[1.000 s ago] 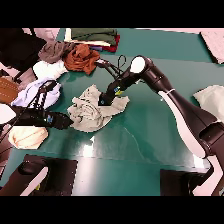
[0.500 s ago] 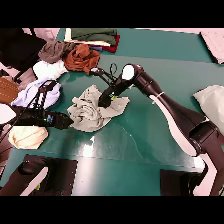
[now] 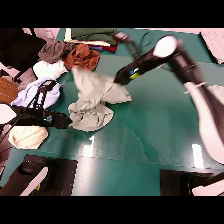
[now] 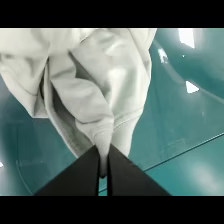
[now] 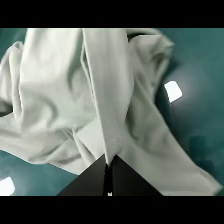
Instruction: Fold the shirts.
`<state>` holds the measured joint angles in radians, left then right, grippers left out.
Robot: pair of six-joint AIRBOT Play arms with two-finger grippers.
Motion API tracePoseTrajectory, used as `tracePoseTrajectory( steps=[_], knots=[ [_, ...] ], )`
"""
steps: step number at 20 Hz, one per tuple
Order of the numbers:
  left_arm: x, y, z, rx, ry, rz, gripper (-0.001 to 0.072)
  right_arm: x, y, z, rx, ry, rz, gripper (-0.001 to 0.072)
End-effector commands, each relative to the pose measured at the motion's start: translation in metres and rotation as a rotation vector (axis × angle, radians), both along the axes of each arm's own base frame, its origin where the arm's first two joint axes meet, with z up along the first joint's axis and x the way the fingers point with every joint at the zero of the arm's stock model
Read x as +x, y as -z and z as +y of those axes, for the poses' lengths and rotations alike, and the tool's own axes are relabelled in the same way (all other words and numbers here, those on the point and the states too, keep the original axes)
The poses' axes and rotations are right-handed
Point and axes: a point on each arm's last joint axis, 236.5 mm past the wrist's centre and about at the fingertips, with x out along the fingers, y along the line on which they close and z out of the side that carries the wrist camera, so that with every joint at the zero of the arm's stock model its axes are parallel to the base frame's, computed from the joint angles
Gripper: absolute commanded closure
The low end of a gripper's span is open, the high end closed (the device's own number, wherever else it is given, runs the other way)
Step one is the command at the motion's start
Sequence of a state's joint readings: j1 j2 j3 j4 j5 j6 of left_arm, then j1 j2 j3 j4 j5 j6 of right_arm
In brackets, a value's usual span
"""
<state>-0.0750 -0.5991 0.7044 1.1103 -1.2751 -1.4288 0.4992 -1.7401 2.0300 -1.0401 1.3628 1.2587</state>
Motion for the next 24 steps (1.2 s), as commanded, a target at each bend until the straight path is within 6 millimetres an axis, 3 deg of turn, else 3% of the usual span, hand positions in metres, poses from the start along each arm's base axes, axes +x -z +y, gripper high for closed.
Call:
tracePoseTrajectory(
  steps=[1,4,6,9,14,16,18,20,21,23,24],
  knots=[
    [0.0,-0.01,0.001,0.007,0.007,-0.012,0.0681,0.017,-0.044,-0.096,-0.101,0.253,-0.032,0.069],
    [0.018,-0.058,0.0,-0.003,0.001,-0.143,0.0681,0.013,-0.082,-0.173,-0.164,0.455,-0.08,0.069],
    [0.032,-0.1,0.0,-0.015,-0.012,-0.263,0.0681,0.0,-0.103,-0.21,-0.149,0.567,-0.104,0.069],
    [0.04,-0.168,0.0,-0.03,-0.02,-0.436,0.0681,-0.029,-0.134,-0.249,-0.116,0.667,-0.153,0.069],
    [0.042,-0.288,0.024,0.022,-0.097,-0.785,0.0681,-0.07,-0.214,-0.314,-0.022,0.862,-0.379,0.069],
    [0.042,-0.334,0.031,0.013,-0.141,-0.932,0.0682,-0.077,-0.242,-0.334,0.019,0.936,-0.478,0.069],
    [0.054,-0.367,0.036,-0.007,-0.178,-1.059,0.0682,-0.069,-0.258,-0.345,0.05,0.976,-0.547,0.069],
    [0.088,-0.378,0.041,0.014,-0.205,-1.132,0.0682,-0.041,-0.263,-0.355,0.068,1.003,-0.579,0.069],
    [0.113,-0.364,0.041,0.052,-0.188,-1.11,0.0681,-0.024,-0.258,-0.358,0.063,1.008,-0.567,0.069],
    [0.156,-0.309,0.034,0.101,-0.137,-0.956,0.0681,0.004,-0.217,-0.364,-0.013,0.998,-0.43,0.069],
    [0.168,-0.284,0.032,0.114,-0.117,-0.878,0.0681,0.009,-0.19,-0.363,-0.058,0.981,-0.331,0.069]
  ],
)
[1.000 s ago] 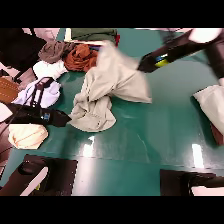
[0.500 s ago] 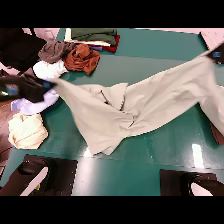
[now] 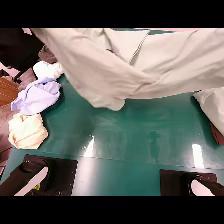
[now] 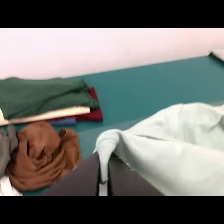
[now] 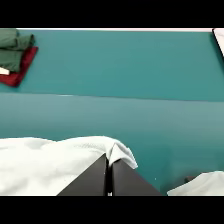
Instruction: Fold the shirts.
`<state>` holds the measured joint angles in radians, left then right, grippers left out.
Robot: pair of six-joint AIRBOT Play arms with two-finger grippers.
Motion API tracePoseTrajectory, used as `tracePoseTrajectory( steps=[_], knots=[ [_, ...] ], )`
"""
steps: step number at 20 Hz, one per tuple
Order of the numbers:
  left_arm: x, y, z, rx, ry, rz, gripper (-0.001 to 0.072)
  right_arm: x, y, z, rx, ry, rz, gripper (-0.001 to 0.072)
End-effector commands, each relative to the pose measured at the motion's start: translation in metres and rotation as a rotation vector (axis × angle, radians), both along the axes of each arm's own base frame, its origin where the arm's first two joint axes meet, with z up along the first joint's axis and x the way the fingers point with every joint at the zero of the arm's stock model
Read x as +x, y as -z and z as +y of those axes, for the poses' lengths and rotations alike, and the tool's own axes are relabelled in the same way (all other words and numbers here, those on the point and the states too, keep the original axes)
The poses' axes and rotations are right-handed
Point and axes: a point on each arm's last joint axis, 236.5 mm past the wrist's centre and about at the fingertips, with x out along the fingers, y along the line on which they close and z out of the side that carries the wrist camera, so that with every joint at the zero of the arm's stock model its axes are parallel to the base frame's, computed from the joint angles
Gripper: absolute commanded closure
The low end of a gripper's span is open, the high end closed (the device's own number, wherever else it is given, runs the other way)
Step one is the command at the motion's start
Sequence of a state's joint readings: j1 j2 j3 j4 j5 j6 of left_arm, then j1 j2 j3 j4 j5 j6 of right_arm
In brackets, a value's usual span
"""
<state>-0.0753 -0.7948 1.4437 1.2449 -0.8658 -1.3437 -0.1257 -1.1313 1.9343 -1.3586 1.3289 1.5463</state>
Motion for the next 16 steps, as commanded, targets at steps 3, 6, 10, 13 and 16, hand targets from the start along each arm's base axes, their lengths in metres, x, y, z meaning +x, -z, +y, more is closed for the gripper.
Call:
tracePoseTrajectory(
  steps=[3,6,10,13,16],
  knots=[
    [0.059,0.063,0.003,0.092,-0.012,0.148,0.0681,0.033,0.087,-0.009,0.013,-0.012,0.31,0.0689],
    [0.05,0.058,0.004,0.115,-0.005,0.171,0.0681,0.024,0.101,-0.009,0.011,-0.019,0.377,0.069],
    [-0.011,-0.007,0.005,0.108,0.007,0.086,0.0681,-0.016,0.057,-0.016,-0.042,0.021,0.283,0.069],
    [-0.061,-0.06,0.024,0.114,-0.061,-0.033,0.0681,-0.05,0.013,-0.023,-0.085,0.069,0.152,0.069],
    [-0.057,-0.059,0.031,0.132,-0.089,-0.034,0.0682,-0.049,-0.009,-0.023,-0.127,0.056,0.052,0.0689]
  ],
)
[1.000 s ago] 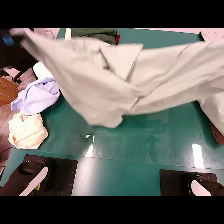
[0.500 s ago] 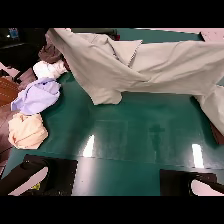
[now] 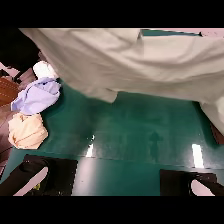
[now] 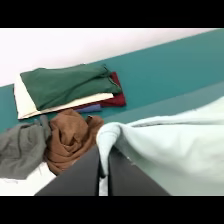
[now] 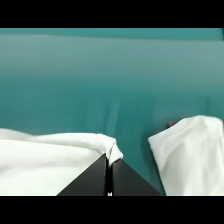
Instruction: Fold the shirts.
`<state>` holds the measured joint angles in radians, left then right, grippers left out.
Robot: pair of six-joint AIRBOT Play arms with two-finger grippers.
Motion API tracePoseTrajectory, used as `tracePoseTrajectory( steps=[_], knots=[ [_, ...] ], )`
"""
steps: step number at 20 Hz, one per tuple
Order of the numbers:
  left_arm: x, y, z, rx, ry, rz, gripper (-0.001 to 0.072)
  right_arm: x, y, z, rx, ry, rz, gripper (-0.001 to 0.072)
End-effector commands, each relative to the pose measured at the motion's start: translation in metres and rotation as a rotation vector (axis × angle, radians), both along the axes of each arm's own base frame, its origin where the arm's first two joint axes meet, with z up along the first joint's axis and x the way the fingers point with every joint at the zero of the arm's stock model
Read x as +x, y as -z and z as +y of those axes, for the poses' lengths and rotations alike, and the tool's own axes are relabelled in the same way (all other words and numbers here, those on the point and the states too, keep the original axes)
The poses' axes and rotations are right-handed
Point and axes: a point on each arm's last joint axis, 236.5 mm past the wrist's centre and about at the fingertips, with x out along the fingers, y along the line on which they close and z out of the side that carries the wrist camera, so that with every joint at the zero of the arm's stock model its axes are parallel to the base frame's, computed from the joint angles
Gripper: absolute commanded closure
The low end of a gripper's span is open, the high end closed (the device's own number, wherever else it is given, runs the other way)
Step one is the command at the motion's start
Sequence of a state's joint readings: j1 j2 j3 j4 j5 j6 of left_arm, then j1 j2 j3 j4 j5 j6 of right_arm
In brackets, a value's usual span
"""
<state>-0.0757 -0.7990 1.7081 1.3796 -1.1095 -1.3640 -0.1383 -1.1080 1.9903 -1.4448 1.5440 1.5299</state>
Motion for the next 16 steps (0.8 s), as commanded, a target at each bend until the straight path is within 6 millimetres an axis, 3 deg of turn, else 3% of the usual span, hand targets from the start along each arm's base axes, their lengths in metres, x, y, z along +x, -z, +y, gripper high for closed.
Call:
tracePoseTrajectory(
  steps=[1,2,3,6,8,10,11,13,15,16],
  knots=[
    [0.007,0.015,0.007,0.013,-0.03,0.049,0.0681,0.004,-0.012,-0.007,-0.046,0.006,-0.066,0.0689],
    [0.032,0.046,0.001,0.003,-0.018,0.118,0.0681,0.019,0.009,-0.009,-0.038,0.006,-0.014,0.0689],
    [0.058,0.08,-0.002,-0.003,-0.017,0.182,0.0681,0.038,0.043,-0.012,-0.025,0.006,0.064,0.0689],
    [0.126,0.218,-0.007,0.0,-0.026,0.396,0.068,0.081,0.17,-0.013,0.04,0.01,0.342,0.0689],
    [0.149,0.303,-0.017,-0.019,0.001,0.533,0.068,0.096,0.252,-0.009,0.102,0.012,0.499,0.0688],
    [0.163,0.363,-0.03,-0.054,0.034,0.641,0.068,0.103,0.317,0.002,0.17,0.001,0.615,0.0688],
    [0.169,0.383,-0.035,-0.069,0.045,0.674,0.068,0.105,0.342,0.006,0.198,0.001,0.658,0.0688],
    [0.182,0.407,-0.036,-0.081,0.037,0.686,0.068,0.108,0.375,0.011,0.231,0.0,0.724,0.0688],
    [0.191,0.409,-0.033,-0.083,0.019,0.66,0.068,0.116,0.389,0.01,0.233,0.0,0.747,0.0684],
    [0.194,0.405,-0.032,-0.085,0.015,0.644,0.0679,0.123,0.387,0.009,0.232,-0.001,0.734,0.0552]
  ],
)
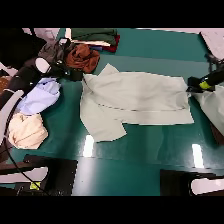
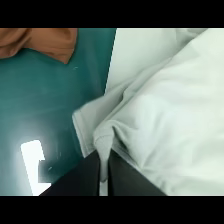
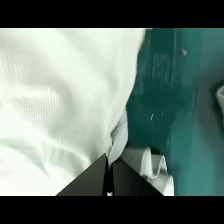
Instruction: Fold the shirts.
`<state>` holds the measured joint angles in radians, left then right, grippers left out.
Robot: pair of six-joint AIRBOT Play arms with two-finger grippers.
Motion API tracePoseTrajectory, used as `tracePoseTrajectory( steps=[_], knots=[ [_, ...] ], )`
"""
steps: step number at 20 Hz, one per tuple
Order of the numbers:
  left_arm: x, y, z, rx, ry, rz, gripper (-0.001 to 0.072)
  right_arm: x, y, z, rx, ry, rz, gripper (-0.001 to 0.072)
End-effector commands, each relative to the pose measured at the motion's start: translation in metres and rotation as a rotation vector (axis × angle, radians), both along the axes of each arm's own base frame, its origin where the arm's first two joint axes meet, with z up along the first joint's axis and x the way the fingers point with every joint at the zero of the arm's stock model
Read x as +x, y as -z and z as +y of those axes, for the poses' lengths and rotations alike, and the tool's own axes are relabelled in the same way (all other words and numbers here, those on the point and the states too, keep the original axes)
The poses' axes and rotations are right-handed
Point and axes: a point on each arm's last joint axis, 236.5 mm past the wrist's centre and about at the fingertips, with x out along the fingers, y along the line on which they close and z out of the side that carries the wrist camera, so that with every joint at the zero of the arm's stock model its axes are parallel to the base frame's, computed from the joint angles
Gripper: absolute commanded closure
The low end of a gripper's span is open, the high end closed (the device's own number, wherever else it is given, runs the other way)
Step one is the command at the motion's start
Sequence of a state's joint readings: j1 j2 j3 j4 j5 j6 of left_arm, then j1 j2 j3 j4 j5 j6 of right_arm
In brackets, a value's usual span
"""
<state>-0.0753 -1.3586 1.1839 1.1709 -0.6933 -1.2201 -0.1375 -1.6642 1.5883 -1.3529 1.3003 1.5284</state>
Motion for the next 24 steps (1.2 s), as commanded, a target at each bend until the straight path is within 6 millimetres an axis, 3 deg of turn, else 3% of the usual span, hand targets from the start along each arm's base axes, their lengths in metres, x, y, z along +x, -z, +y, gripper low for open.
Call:
tracePoseTrajectory(
  steps=[1,2,3,5,7,9,10,12,13,15,17,20,24],
  knots=[
    [0.014,0.013,0.001,-0.005,-0.013,-0.019,0.0679,0.018,0.023,0.003,0.029,0.01,0.021,0.0164],
    [0.011,0.009,0.002,0.022,0.007,-0.006,0.0428,0.026,0.013,0.0,0.018,0.009,-0.003,0.0002],
    [0.004,0.005,0.007,0.039,0.005,0.036,0.0051,0.03,-0.002,-0.006,0.006,0.006,-0.021,0.0002],
    [-0.019,-0.002,0.031,0.044,-0.073,0.186,0.0055,0.027,-0.03,-0.013,-0.008,-0.003,-0.017,0.0003],
    [-0.054,-0.006,0.055,0.002,-0.156,0.337,0.0055,0.024,-0.053,-0.014,0.033,0.012,-0.046,0.0003],
    [-0.096,0.008,0.076,-0.017,-0.203,0.471,0.0056,0.013,-0.062,-0.013,0.043,0.022,-0.063,0.0008],
    [-0.117,0.021,0.079,-0.059,-0.222,0.544,0.0056,0.005,-0.064,-0.011,0.044,0.026,-0.066,0.0008],
    [-0.153,0.047,0.053,-0.281,-0.207,0.689,0.0056,-0.01,-0.065,-0.008,0.044,0.036,-0.078,0.0008],
    [-0.16,0.054,0.034,-0.419,-0.173,0.703,0.0056,-0.015,-0.067,0.001,0.063,0.029,-0.093,0.0008],
    [-0.165,0.072,0.02,-0.572,-0.193,0.735,0.0057,-0.028,-0.072,0.019,0.122,0.0,-0.124,0.0008],
    [-0.172,0.098,0.02,-0.579,-0.216,0.794,0.0057,-0.04,-0.076,0.031,0.144,-0.009,-0.144,0.0008],
    [-0.166,0.122,0.011,-0.582,-0.218,0.823,0.0057,-0.06,-0.082,0.033,0.137,0.004,-0.178,0.0009],
    [-0.149,0.136,-0.026,-0.569,-0.185,0.774,0.0057,-0.076,-0.096,0.031,0.123,0.021,-0.239,0.0009]
  ],
)
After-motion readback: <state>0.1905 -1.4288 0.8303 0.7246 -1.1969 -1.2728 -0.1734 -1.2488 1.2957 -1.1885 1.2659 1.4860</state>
